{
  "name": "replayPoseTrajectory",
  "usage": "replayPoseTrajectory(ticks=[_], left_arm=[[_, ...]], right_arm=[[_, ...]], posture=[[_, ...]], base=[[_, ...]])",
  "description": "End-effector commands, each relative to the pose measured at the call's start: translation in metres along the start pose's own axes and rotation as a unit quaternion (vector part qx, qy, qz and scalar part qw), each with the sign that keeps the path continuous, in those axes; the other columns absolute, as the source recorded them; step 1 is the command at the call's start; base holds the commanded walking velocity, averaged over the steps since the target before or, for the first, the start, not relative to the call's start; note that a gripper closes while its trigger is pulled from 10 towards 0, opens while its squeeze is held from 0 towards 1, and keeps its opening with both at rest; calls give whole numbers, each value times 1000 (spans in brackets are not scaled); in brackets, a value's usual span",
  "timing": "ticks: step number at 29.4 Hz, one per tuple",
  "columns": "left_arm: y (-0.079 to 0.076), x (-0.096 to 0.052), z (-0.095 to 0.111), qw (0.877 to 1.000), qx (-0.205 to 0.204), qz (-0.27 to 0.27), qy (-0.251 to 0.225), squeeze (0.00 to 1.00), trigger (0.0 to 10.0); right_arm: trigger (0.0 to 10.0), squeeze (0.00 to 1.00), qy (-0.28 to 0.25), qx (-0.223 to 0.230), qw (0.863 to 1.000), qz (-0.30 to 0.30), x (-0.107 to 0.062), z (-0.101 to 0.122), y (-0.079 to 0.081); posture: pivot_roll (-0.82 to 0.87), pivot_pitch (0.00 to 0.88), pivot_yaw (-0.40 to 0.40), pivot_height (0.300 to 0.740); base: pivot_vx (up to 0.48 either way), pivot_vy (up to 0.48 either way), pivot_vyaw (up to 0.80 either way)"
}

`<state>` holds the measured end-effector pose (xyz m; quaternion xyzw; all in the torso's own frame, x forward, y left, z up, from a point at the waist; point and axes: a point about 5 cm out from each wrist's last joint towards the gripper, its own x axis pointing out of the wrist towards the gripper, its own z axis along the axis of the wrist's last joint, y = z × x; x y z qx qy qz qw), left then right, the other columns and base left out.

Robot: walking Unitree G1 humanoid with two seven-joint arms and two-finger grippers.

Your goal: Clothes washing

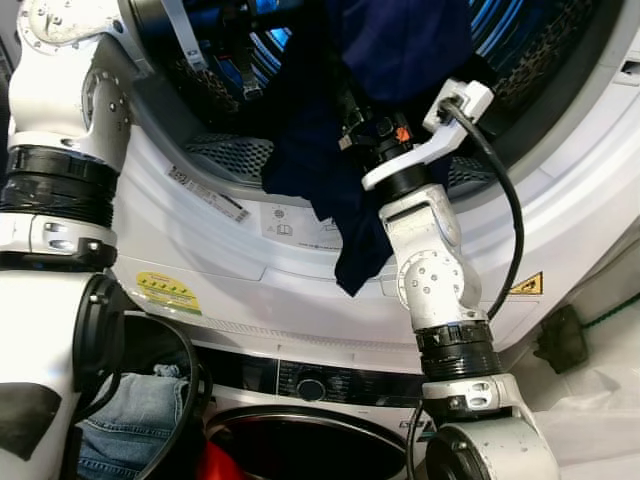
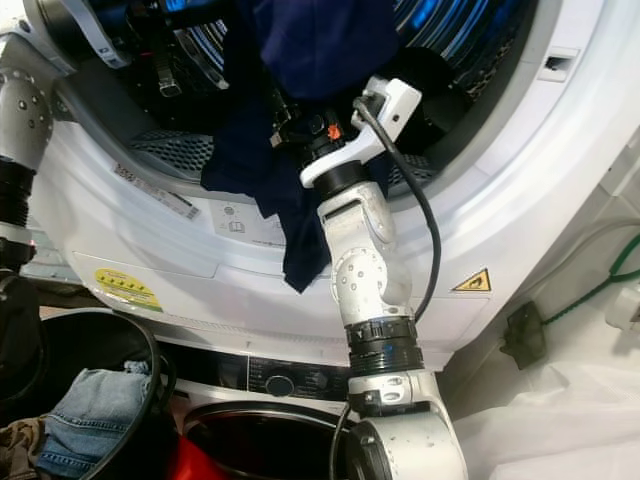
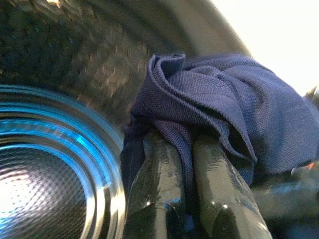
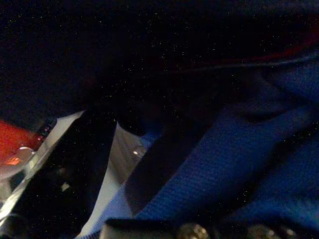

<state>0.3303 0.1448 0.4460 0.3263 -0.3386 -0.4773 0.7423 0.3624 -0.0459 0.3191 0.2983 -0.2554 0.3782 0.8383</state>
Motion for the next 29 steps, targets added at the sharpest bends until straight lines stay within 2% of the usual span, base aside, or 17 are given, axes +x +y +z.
replayPoseTrajectory(ticks=[1,2,4,9,12,22,25,29], left_arm=[[7,-8,6,998,45,11,34,522,10000],[6,-8,4,999,33,7,31,1000,10000],[1,-9,1,1000,15,-8,25,1000,10000],[-4,-11,0,999,18,-36,36,1000,10000],[-6,-12,2,998,14,-47,33,1000,10000],[-7,-22,-1,997,12,-48,60,1000,10000],[-5,-26,-2,996,24,-36,79,1000,10000],[-3,-27,2,997,35,-16,68,1000,10000]], right_arm=[[10000,0,-3,-8,1000,-19,0,4,-7],[10000,0,-2,-8,1000,-21,0,3,-7],[10000,0,1,-8,1000,-27,0,0,-8],[10000,0,-14,5,999,-53,4,2,-11],[10000,0,-15,-7,998,-65,7,6,-14],[10000,0,-26,-10,995,-95,13,12,-20],[10000,0,-27,-11,993,-111,12,12,-24],[10000,0,-25,-14,991,-128,11,12,-28]], posture=[[124,0,-42,740],[124,0,-42,740],[123,0,-43,740],[122,0,-44,740],[127,0,-47,740],[133,0,-50,740],[132,0,-47,740],[133,0,-44,740]], base=[[0,0,0],[0,0,0],[0,0,0],[0,0,0],[0,0,0],[0,0,0],[0,0,0],[0,0,0]])
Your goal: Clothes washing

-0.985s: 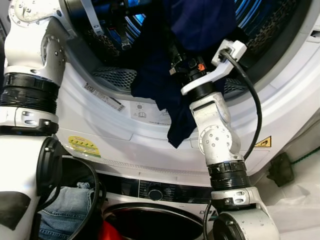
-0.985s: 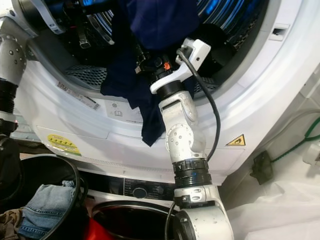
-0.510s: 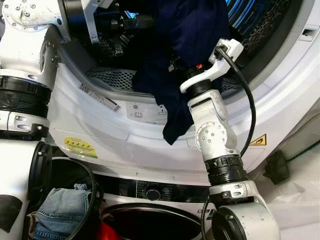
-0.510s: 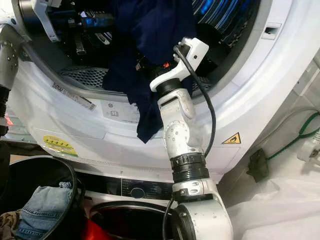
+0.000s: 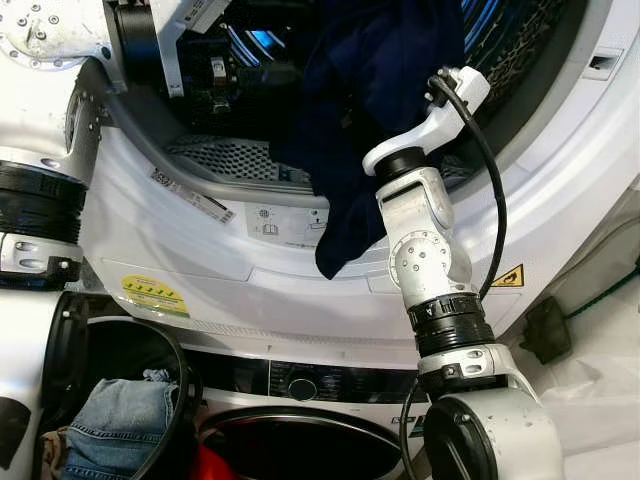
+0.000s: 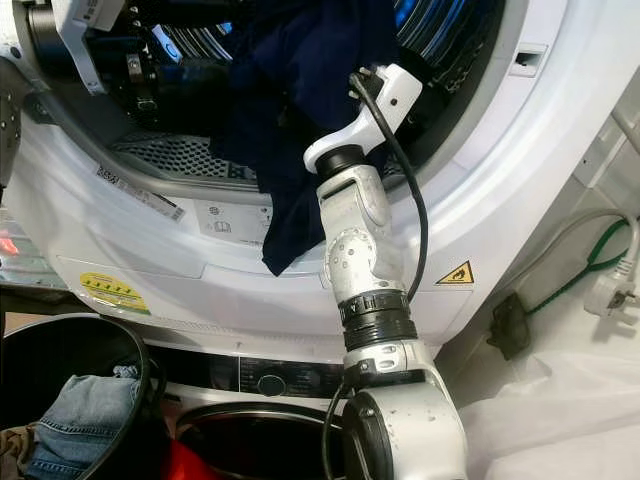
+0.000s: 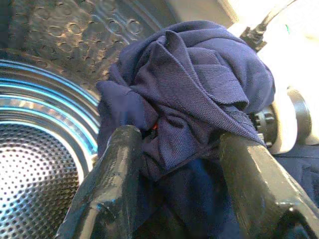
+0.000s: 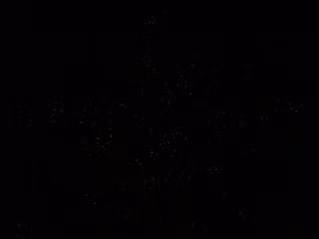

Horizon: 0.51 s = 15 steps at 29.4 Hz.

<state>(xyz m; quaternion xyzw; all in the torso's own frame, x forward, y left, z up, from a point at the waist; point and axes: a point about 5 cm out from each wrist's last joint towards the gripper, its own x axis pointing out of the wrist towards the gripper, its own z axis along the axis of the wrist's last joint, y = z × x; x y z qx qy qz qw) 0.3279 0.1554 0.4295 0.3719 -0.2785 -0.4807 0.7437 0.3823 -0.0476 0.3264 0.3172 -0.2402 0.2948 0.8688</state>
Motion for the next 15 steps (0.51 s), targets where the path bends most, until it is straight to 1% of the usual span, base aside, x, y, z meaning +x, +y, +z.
replayPoseTrajectory(ticks=[1,3,5,8,10,12,14,15], left_arm=[[7,-15,12,999,38,32,-2,1000,10000],[7,-16,14,998,46,42,-3,1000,10000],[7,-18,11,995,65,71,12,1000,10000],[4,-18,10,994,69,79,16,1000,10000],[0,-18,8,993,82,84,31,1000,10000],[-2,-17,8,992,82,92,28,1000,10000],[-9,-14,7,994,67,81,13,1000,10000],[-15,-13,7,997,47,62,2,984,10000]], right_arm=[[10000,0,-12,-6,999,-51,-2,9,-18],[10000,0,-11,-7,998,-63,-2,8,-20],[10000,0,-15,0,997,-82,-3,9,-25],[10000,0,-18,1,996,-92,-4,10,-29],[10000,0,-21,2,994,-111,-4,12,-33],[10000,0,-22,4,993,-118,-4,12,-36],[10000,0,-23,7,992,-121,-4,12,-37],[10000,0,-22,7,992,-121,-4,11,-37]], posture=[[131,0,-43,740],[131,0,-41,740],[132,0,-42,740],[133,0,-43,740],[136,0,-46,740],[141,0,-47,740],[141,0,-46,740],[145,0,-50,740]], base=[[0,0,0],[0,0,0],[0,0,0],[0,0,0],[0,0,0],[0,0,0],[0,0,0],[0,0,0]])
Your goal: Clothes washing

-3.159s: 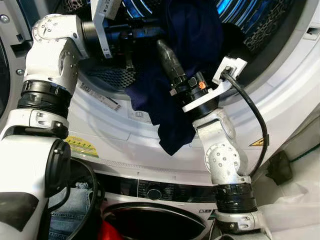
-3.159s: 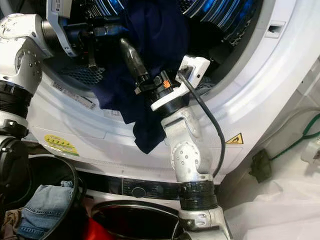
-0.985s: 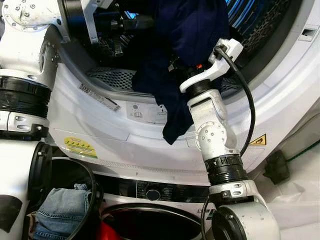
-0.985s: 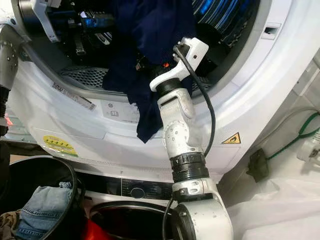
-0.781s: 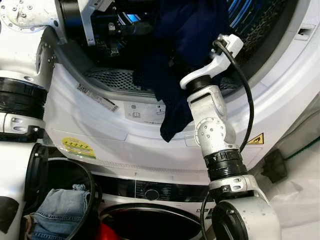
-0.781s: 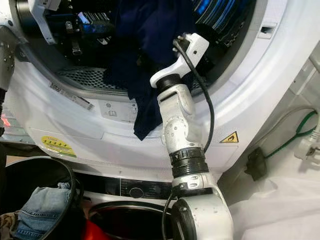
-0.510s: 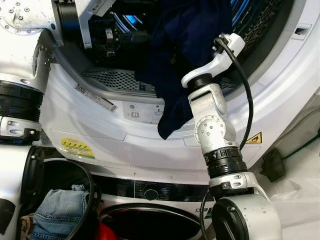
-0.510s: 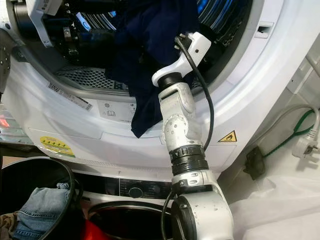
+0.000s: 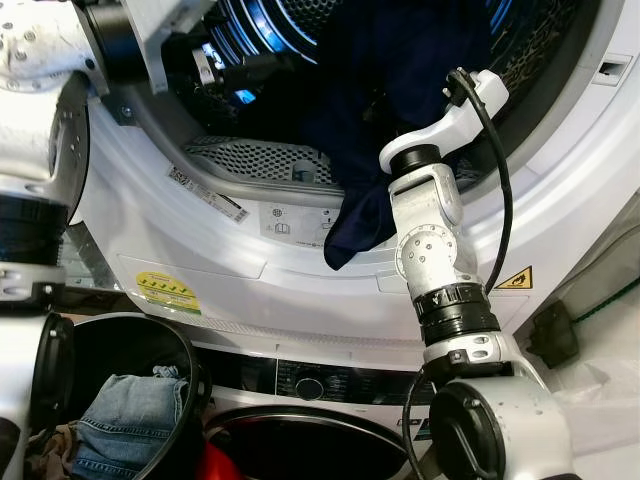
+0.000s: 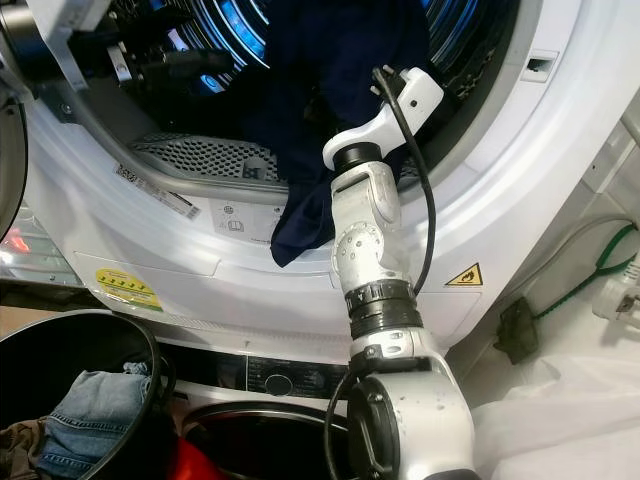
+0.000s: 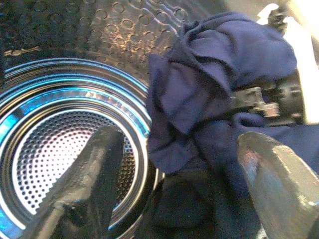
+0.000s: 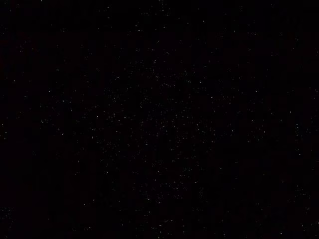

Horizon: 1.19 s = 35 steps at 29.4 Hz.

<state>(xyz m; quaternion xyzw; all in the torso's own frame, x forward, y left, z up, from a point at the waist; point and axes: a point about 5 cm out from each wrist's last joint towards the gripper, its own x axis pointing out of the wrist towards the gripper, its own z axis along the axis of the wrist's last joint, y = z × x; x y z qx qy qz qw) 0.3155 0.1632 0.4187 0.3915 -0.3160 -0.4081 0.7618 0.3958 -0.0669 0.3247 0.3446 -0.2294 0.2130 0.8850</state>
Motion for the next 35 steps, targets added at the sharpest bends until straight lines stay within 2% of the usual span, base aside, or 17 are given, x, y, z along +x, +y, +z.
replayPoseTrajectory(ticks=[1,2,4,5,6,7,10,13,17,18,19,20,22,23,31,34,35], left_arm=[[-15,-2,8,997,-40,-61,-39,455,10000],[-20,-2,10,994,-56,-76,-53,255,10000],[-31,-4,15,985,-94,-114,-84,243,10000],[-44,-6,20,974,-124,-157,-104,0,10000],[-44,-6,20,974,-124,-157,-104,0,10000],[-58,-9,25,960,-152,-202,-123,0,10000],[-80,-13,26,939,-185,-263,-118,0,10000],[-104,-21,19,919,-230,-307,-86,0,10000],[-162,-29,-4,882,-321,-343,-23,0,10000],[-162,-29,-4,882,-321,-343,-23,0,10000],[-174,-30,-11,878,-333,-343,-7,0,10000],[-197,-29,-22,873,-364,-324,11,0,10000],[-209,-27,-30,878,-381,-289,20,0,10000],[-218,-22,-42,886,-406,-220,35,0,10000],[-233,-24,-59,888,-440,-119,68,0,10000],[-250,-33,-78,881,-459,-4,113,0,10000],[-250,-33,-78,881,-459,-4,113,0,10000]], right_arm=[[10000,0,1,3,999,-35,-2,1,-15],[10000,0,2,5,999,-35,-2,0,-15],[10000,0,7,5,1000,-29,-2,-2,-13],[10000,0,10,6,1000,-23,-2,-5,-11],[10000,0,10,6,1000,-23,-2,-5,-11],[10000,0,13,6,1000,-17,-3,-7,-10],[10000,0,19,5,1000,-10,-3,-11,-8],[10000,0,23,6,1000,-8,-4,-14,-8],[10000,0,28,3,1000,-4,-3,-16,-8],[10000,0,28,3,1000,-4,-3,-16,-8],[10000,0,28,2,1000,-3,-3,-16,-7],[10000,0,28,3,1000,-1,-3,-16,-6],[10000,0,27,2,1000,1,-2,-16,-5],[10000,0,26,1,1000,5,-1,-16,-4],[10000,0,23,-2,1000,14,0,-14,-1],[10000,0,23,-4,1000,21,1,-14,0],[10000,0,23,-4,1000,21,1,-14,0]], posture=[[145,0,-50,740],[142,0,-49,740],[143,0,-50,740],[143,0,-50,740],[143,0,-50,740],[148,0,-54,740],[146,0,-52,740],[147,0,-53,740],[157,0,-50,740],[157,0,-50,740],[157,0,-50,740],[154,0,-47,740],[152,0,-45,740],[151,0,-44,740],[149,0,-43,740],[153,0,-39,740],[153,0,-39,740]], base=[[0,0,0],[0,0,0],[0,0,0],[0,0,0],[0,0,0],[0,0,0],[0,0,0],[0,0,0],[0,0,0],[0,0,0],[0,0,0],[0,0,0],[0,0,0],[0,0,0],[0,0,0],[0,0,0],[0,0,0]])
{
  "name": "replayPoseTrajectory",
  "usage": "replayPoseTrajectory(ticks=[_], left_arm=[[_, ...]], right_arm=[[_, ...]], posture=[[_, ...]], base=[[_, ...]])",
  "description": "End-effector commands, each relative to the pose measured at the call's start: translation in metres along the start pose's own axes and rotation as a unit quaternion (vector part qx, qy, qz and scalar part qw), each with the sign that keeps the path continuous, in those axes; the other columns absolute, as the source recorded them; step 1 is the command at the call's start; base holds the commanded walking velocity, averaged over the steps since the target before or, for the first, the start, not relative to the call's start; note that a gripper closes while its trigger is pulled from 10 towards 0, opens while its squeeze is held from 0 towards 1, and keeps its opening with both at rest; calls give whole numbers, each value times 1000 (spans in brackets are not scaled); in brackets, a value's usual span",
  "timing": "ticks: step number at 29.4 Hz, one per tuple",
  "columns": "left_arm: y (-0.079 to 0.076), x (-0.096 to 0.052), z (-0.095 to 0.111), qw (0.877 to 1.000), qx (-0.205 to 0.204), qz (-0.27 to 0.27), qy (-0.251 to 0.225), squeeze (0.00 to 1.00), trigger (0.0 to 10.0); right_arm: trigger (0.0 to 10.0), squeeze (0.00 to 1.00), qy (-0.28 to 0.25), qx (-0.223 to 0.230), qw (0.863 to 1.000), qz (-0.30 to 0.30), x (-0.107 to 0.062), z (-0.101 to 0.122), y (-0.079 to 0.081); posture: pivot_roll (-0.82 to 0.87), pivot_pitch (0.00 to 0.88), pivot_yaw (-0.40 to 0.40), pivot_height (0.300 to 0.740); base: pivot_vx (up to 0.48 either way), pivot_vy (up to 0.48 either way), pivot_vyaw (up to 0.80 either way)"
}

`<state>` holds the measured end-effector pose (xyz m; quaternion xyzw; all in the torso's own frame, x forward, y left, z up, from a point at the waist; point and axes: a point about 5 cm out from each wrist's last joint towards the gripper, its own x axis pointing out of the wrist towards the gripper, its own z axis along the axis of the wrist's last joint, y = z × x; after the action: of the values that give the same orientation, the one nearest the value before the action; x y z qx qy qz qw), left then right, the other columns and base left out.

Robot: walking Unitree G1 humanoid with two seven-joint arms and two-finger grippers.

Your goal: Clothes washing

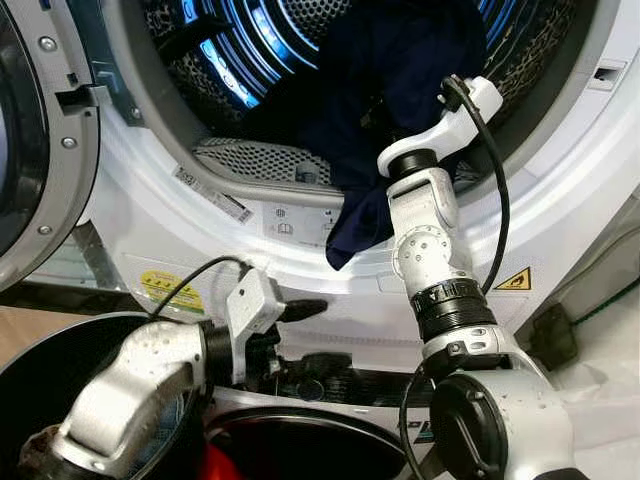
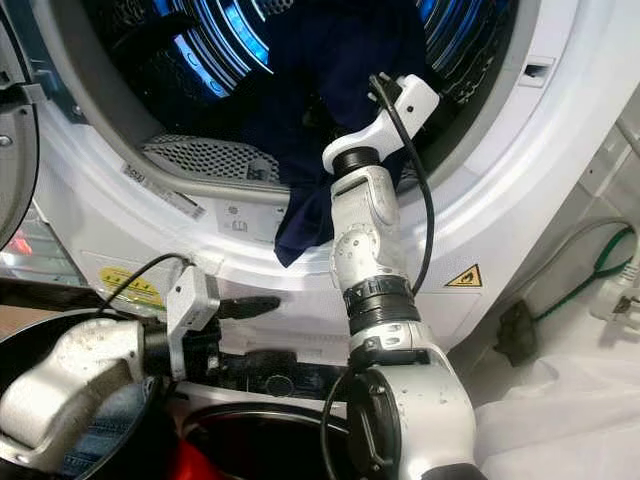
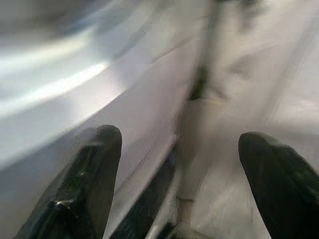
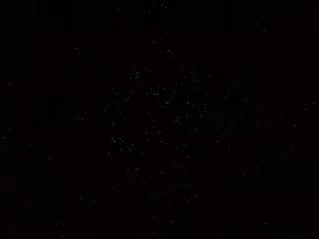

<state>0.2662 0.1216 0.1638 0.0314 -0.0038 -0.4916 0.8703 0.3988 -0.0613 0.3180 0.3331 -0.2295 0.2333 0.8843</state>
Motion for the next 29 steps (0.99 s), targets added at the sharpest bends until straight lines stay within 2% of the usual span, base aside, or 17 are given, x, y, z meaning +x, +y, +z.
replayPoseTrajectory(ticks=[1,3,4,5,7,9,11,14,15,16,18,22,23,25,27,28,29], left_arm=[[5,-6,-11,998,-15,57,3,0,10000],[5,-6,-11,998,-15,57,3,0,10000],[0,-9,-24,996,-30,78,7,0,10000],[0,-9,-24,996,-30,78,7,0,10000],[-24,-21,-54,995,-73,60,36,0,10000],[-37,-42,-84,989,-99,81,74,0,10000],[-38,-57,-100,982,-111,121,94,0,10000],[-33,-79,-124,963,-109,213,121,0,10000],[-30,-90,-137,944,-115,281,126,0,10000],[-30,-90,-137,944,-115,281,126,0,10000],[-27,-98,-143,929,-119,327,123,0,10000],[-24,-105,-141,915,-115,375,97,0,10000],[-24,-105,-141,915,-115,375,97,0,10000],[-20,-108,-138,905,-91,406,87,0,10000],[-18,-106,-129,904,-80,415,65,0,10000],[-18,-99,-118,912,-56,404,46,0,10000],[-22,-78,-94,945,3,325,27,0,10000]], right_arm=[[10000,0,14,0,1000,1,1,-5,3],[10000,0,14,0,1000,1,1,-5,3],[10000,0,11,-1,1000,4,1,-4,3],[10000,0,11,-1,1000,4,1,-4,3],[10000,0,8,-3,1000,11,1,-4,5],[10000,0,5,-7,1000,21,0,-2,5],[10000,0,1,-10,1000,28,1,0,6],[10000,0,-14,-10,999,45,2,7,9],[10000,0,-25,-9,998,61,3,12,11],[10000,0,-25,-9,998,61,3,12,11],[10000,0,-40,-6,996,85,4,19,16],[10000,0,-73,5,988,133,5,36,27],[10000,0,-73,5,988,133,5,36,27],[10000,0,-80,9,986,145,5,41,29],[10000,0,-81,7,986,148,4,42,29],[10000,0,-81,5,985,150,3,42,28],[10000,0,-74,2,986,148,0,38,25]], posture=[[153,0,-37,740],[153,0,-37,740],[158,0,-39,740],[158,0,-39,740],[154,0,-38,740],[151,0,-37,740],[159,0,-36,740],[160,0,-36,740],[165,0,-40,740],[165,0,-40,740],[163,0,-45,740],[166,0,-49,740],[166,0,-49,740],[163,0,-45,740],[159,0,-46,740],[162,0,-47,740],[171,0,-53,740]], base=[[0,0,0],[0,0,0],[0,0,0],[0,0,0],[0,0,0],[0,0,0],[0,0,0],[0,0,0],[0,0,0],[0,0,0],[0,0,0],[0,0,0],[0,0,0],[0,0,0],[0,0,0],[0,0,0],[0,0,0]])
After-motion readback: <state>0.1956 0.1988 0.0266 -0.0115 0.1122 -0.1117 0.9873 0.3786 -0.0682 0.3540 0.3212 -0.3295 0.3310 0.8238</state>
